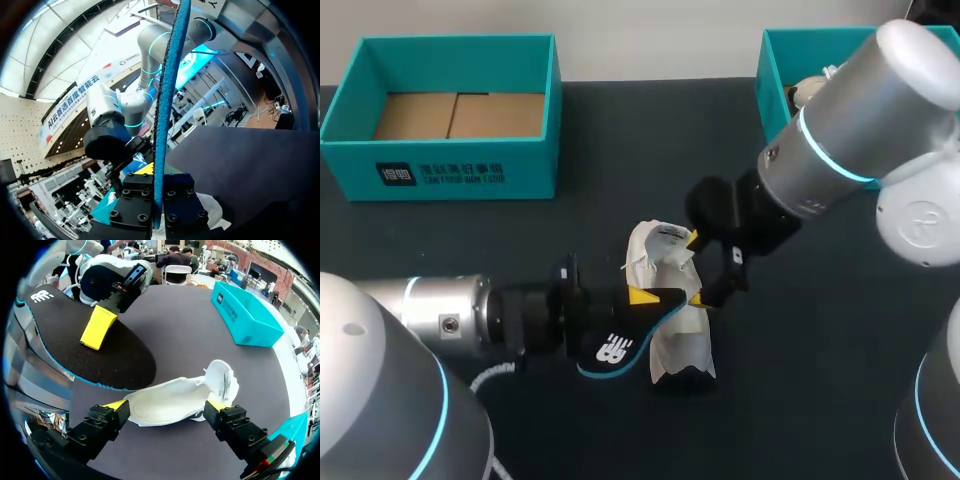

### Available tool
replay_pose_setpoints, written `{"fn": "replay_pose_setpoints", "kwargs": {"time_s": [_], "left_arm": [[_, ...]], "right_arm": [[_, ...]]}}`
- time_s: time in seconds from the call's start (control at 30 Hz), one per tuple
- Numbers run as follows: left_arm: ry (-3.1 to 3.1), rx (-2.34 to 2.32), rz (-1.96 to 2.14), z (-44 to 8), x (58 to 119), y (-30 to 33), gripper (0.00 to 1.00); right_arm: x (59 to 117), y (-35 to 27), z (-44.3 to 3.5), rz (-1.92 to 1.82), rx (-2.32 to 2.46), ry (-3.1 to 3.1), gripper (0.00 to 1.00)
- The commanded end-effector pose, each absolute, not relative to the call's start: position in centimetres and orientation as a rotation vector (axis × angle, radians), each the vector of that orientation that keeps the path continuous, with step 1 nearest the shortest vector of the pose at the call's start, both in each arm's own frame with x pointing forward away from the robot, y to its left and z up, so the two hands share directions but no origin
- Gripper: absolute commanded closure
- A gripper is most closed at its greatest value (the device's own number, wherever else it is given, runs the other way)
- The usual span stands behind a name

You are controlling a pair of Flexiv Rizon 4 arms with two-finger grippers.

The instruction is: Take the shoe out of the shoebox, open the shoe tongue, remove and reinsert the insole, then place the shoe into the shoebox

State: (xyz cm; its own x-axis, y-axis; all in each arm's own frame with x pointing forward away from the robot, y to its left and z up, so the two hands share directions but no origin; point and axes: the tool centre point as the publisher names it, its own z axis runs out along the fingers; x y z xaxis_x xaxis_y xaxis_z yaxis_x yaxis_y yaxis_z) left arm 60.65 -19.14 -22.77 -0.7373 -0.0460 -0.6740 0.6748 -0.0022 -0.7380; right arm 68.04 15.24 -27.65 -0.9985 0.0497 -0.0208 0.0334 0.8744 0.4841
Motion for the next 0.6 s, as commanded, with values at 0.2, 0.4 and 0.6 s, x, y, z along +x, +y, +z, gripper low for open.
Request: {"fn": "replay_pose_setpoints", "kwargs": {"time_s": [0.2, 0.4, 0.6], "left_arm": [[1.758, 0.642, -1.787, -22.7, 60.3, -19.0, 1.00], [1.758, 0.642, -1.787, -22.7, 60.3, -19.0, 1.00], [1.758, 0.642, -1.787, -22.7, 60.3, -19.0, 1.00]], "right_arm": [[68.0, 15.4, -27.8, 0.775, 0.068, 3.009, 0.00], [67.7, 14.4, -28.5, 0.719, 0.040, 2.902, 0.00], [67.4, 12.9, -30.0, 0.637, -0.024, 2.883, 0.00]]}}
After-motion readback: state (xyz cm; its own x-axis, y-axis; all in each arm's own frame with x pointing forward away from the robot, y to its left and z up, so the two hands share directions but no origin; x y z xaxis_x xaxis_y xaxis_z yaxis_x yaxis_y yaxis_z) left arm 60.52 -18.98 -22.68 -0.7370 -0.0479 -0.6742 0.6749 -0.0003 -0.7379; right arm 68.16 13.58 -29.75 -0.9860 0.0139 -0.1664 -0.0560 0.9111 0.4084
